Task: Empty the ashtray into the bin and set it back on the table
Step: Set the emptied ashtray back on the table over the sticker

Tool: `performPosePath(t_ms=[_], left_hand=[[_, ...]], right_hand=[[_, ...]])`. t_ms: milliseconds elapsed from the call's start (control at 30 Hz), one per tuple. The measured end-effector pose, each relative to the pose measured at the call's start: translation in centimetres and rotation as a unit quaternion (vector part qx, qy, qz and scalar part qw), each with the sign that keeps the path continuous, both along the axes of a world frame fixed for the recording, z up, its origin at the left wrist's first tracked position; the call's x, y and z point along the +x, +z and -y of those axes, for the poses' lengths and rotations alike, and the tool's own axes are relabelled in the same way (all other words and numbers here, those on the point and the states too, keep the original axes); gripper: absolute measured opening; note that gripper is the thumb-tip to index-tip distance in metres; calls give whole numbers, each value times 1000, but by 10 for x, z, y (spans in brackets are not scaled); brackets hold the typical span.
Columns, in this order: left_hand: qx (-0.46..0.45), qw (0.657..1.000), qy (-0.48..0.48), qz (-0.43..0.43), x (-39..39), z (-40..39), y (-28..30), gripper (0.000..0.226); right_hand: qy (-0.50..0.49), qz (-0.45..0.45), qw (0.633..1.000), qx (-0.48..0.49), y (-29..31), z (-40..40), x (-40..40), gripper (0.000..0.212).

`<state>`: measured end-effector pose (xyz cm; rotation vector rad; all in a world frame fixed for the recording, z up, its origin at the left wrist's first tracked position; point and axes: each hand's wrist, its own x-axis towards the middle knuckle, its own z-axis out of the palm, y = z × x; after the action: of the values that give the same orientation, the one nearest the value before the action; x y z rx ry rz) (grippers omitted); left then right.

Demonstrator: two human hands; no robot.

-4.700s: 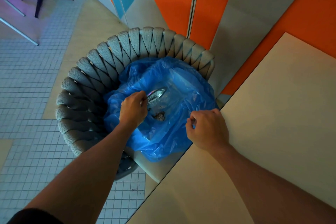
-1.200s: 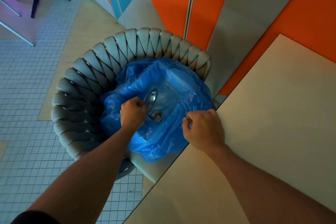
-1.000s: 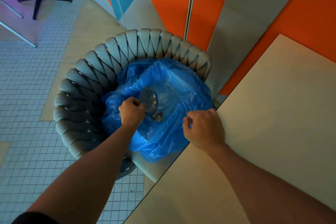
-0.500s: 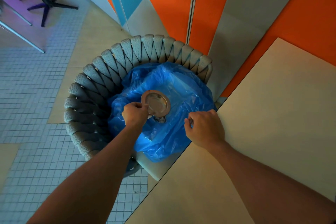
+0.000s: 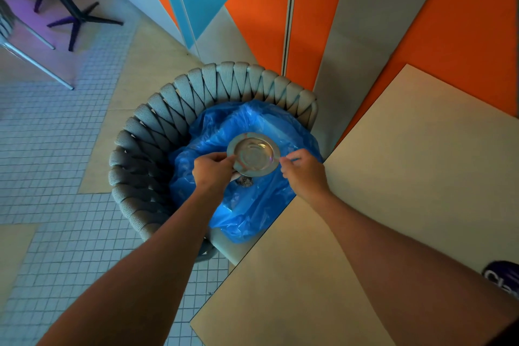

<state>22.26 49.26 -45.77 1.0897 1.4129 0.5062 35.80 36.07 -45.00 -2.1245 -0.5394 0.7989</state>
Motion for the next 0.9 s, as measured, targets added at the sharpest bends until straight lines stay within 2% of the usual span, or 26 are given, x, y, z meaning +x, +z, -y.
performPosePath(t_ms=[133, 267, 600, 900], left_hand=[[-7, 1000, -12, 19, -1, 19, 18, 6], [-10, 998, -43, 35, -2, 42, 37, 8], [-15, 992, -110, 64, 1, 110, 75, 15], [-42, 980, -178, 78, 9, 182, 84, 14]], right_hand=[[-68, -105, 992, 29, 13, 10, -3, 13], [-136, -187, 971, 57, 24, 30, -4, 14], [-197, -217, 953, 79, 49, 112, -8, 11], [-247, -228, 937, 92, 66, 202, -13, 10]])
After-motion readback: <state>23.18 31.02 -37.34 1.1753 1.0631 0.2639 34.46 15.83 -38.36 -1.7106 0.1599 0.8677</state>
